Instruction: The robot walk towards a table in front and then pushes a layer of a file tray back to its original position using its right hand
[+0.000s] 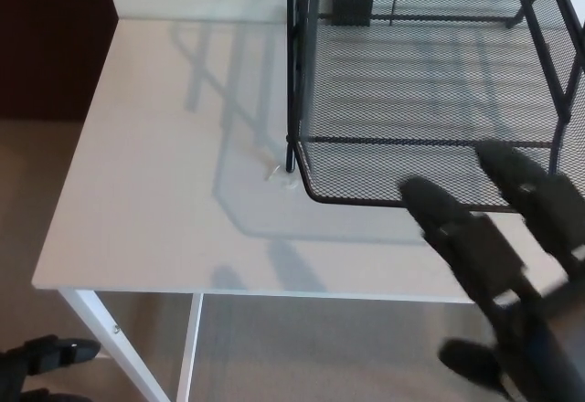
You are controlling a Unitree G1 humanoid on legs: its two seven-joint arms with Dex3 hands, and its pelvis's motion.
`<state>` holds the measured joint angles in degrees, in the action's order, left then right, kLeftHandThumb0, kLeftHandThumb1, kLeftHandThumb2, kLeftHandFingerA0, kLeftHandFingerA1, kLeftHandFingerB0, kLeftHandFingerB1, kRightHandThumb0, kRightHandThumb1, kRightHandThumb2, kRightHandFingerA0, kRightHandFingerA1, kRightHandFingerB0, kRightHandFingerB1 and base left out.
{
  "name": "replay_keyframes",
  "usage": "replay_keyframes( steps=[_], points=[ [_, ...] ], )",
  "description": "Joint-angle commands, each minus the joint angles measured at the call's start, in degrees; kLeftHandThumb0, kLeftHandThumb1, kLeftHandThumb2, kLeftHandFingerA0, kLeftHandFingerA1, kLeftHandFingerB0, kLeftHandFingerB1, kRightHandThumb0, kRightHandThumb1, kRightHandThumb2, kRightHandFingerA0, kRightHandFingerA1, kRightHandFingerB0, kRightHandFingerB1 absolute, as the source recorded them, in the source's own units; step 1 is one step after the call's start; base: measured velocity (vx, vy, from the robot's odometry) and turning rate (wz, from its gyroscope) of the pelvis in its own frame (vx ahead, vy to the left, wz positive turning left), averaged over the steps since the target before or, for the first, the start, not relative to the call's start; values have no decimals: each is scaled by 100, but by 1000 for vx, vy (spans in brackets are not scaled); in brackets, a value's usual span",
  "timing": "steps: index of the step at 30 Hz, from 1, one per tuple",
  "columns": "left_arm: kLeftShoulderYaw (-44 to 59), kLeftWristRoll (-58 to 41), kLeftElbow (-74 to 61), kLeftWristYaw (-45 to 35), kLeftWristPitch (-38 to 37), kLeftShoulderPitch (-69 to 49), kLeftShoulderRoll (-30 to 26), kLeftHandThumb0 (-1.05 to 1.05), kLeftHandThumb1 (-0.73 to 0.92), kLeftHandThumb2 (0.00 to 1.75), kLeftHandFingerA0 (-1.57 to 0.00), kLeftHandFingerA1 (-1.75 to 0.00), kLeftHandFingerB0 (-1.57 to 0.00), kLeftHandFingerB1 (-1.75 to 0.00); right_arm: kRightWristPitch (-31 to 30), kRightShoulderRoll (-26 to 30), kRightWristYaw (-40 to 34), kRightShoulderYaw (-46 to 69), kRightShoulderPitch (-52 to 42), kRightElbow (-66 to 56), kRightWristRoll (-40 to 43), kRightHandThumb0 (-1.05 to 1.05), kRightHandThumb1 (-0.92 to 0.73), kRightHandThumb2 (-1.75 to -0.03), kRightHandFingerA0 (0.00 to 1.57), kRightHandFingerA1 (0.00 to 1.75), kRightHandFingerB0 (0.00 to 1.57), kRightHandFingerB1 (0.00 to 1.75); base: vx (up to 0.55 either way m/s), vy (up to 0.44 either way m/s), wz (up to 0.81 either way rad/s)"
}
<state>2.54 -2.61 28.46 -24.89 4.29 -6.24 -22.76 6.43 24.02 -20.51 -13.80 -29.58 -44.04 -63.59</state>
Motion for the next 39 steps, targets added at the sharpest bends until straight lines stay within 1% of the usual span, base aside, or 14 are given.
replay_keyframes(
  steps=[1, 2, 4, 5, 7, 15, 18, 19, 24, 29, 34, 36, 37, 39],
  points=[
    [-59, 147, 150, -14, -179, -152, -109, 2, 65, 57, -56, -48, -37, -38, 1882, 153, -1684, 1620, -2336, -134, 1706, -53, -27, -50, 4, 52, 24, 36, 0, 0, 0],
    [-60, 122, 166, -27, -197, -209, -74, 2, 47, 88, -47, -63, -24, -51, 2196, 106, -1824, 1890, -2678, 150, 1955, -46, -27, -49, 8, 50, 26, 34, 0, 0, 0],
    [-51, 87, 146, -16, -187, -312, -25, 2, 47, 88, -47, -62, -24, -51, 2478, 91, -1770, 2182, -2998, 501, 2265, -43, -28, -50, 9, 50, 29, 36, 0, 0, 0],
    [-60, 110, 137, 3, -195, -338, -35, 1, 64, 57, -55, -47, -37, -38, 2499, 89, -1730, 2222, -3022, 609, 2304, -41, -28, -50, 11, 49, 30, 35, 0, 0, 0],
    [-53, 161, 118, 124, -214, -457, -26, 0, 62, 56, -56, -47, -38, -38, 2411, 88, -1513, 2278, -2981, 1167, 2432, -38, -27, -50, 11, 48, 29, 34, 0, 0, 0],
    [-40, 135, 14, 276, -34, -593, 75, 4, 63, 57, -58, -49, -39, -39, 1278, -265, 120, 2062, -2112, 2726, 3519, -21, -22, -80, 10, 55, 7, 49, 0, 0, 0],
    [-52, 160, 59, 288, -61, -538, 63, 4, 63, 57, -57, -48, -39, -39, 840, -235, 812, 2081, -1874, 3093, 3934, -40, -39, -59, 11, 45, 17, 36, 0, 0, 0],
    [-40, 137, 72, 260, -66, -507, 56, 4, 63, 57, -57, -49, -39, -39, 650, -220, 1237, 2102, -1670, 3382, 4325, -23, -31, -83, 4, 52, 0, 46, 0, 0, 0],
    [-56, 151, 214, 220, -172, -497, 22, 2, 63, 57, -56, -47, -38, -38, -576, -249, 2644, 2238, -1239, 3627, 5343, -25, -41, -90, 5, 52, 0, 47, 0, 0, 0],
    [-36, 104, 339, 188, -141, -430, 31, 1, 64, 57, -56, -48, -37, -38, -592, -390, 2759, 2313, -954, 4008, 5563, -36, -48, -59, 17, 45, 18, 35, 0, 0, 0],
    [-56, 177, 440, 311, -135, -434, 39, 2, 64, 57, -56, -47, -38, -38, -776, -430, 2924, 2311, -910, 3999, 5653, -22, -43, -90, 5, 52, 0, 47, 0, 0, 0],
    [-59, 162, 459, 291, -101, -447, 43, 2, 64, 58, -56, -47, -37, -38, -706, -438, 2993, 2325, -917, 4067, 5763, -21, -44, -90, 6, 52, 0, 47, 0, 0, 0],
    [-65, 159, 481, 273, -110, -451, 39, 2, 64, 58, -56, -47, -37, -38, -720, -447, 3021, 2331, -921, 4089, 5781, -36, -49, -60, 15, 45, 14, 35, 0, 0, 0],
    [-75, 156, 507, 233, -177, -477, 24, 1, 66, 58, -56, -48, -37, -38, -855, -443, 3090, 2324, -955, 4045, 5745, -23, -42, -90, 6, 52, 0, 47, 0, 0, 0]
  ],
)
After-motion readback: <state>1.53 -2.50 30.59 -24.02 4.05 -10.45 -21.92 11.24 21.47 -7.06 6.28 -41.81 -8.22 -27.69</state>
